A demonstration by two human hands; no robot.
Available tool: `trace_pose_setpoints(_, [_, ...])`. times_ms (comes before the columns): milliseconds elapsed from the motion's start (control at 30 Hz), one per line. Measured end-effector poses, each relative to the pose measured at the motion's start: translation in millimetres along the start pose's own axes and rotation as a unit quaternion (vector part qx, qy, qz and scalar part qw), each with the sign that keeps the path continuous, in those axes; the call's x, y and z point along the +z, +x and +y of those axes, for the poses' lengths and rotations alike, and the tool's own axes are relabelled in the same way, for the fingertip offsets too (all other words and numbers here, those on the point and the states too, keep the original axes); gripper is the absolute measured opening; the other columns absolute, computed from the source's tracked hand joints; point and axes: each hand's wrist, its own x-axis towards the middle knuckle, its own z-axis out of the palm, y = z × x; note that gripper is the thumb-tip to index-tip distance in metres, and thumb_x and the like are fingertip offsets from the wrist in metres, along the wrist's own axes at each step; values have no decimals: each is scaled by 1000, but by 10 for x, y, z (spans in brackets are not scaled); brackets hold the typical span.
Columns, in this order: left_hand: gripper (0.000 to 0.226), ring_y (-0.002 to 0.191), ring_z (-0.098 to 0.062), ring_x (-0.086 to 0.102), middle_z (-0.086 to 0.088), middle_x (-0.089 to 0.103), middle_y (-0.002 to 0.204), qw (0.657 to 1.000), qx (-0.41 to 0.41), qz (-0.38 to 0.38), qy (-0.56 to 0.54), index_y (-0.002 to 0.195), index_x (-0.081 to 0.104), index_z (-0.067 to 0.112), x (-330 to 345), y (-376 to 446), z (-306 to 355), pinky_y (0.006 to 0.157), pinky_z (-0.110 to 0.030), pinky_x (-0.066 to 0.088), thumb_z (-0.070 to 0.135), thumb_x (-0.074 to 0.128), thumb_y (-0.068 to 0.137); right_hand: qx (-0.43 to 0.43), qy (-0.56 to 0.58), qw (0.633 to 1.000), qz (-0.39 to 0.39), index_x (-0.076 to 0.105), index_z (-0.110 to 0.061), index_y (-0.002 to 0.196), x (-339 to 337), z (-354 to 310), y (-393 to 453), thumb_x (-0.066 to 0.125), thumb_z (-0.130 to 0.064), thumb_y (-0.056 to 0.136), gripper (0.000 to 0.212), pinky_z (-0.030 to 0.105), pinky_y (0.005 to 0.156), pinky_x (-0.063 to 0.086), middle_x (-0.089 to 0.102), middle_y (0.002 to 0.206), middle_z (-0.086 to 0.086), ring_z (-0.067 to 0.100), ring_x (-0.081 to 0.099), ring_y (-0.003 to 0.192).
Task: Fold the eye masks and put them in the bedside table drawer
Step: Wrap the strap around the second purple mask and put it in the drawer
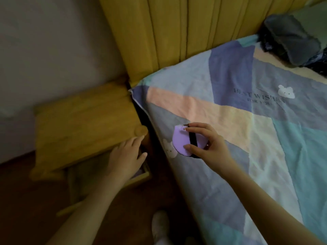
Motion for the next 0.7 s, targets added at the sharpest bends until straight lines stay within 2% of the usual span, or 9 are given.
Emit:
trace_pose_setpoints(167, [62,136,-16,34,7,32,152,996,-86,-2,11,150,15,28,50,-567,-780,103,-34,35,48,39,96,-28,7,994,-105,68,-16,107,706,-262,60,78,-1,70,40,22,94,42,59,118,-5,4,53,114])
trace_pose_setpoints(233, [63,136,-18,35,5,33,151,993,-117,-9,12,151,14,27,134,-762,-1085,103,-36,35,47,39,96,-31,10,989,-143,67,-19,108,1063,-313,55,79,-6,72,40,26,98,41,59,119,-2,9,52,117])
trace_pose_setpoints(367, [63,136,-20,35,3,35,151,987,-156,-31,4,151,14,26,414,-1034,-1680,106,-38,33,44,41,96,-6,5,975,-224,65,-21,110,1868,-284,23,78,-13,74,40,27,98,42,57,122,-4,4,50,117])
trace_pose_setpoints(467, [62,132,-21,38,1,40,147,984,-175,-36,-6,150,17,26,694,-1111,-2092,100,-37,35,42,42,96,34,-5,961,-275,65,-22,109,2478,-153,19,77,-13,75,37,29,98,43,56,118,-9,1,51,113])
trace_pose_setpoints(600, [61,127,-22,43,0,45,142,983,-174,-45,-20,149,20,24,1116,-1061,-2559,94,-37,37,40,43,95,85,-37,953,-290,66,-18,106,3276,226,28,74,-10,78,30,44,109,36,58,107,-21,6,54,109])
trace_pose_setpoints(700, [59,127,-22,43,0,46,141,986,-164,-28,-27,148,21,23,1389,-857,-2873,94,-37,37,40,42,96,120,-62,948,-288,65,-14,104,3798,585,110,69,-1,79,28,39,103,41,57,102,-18,15,54,111])
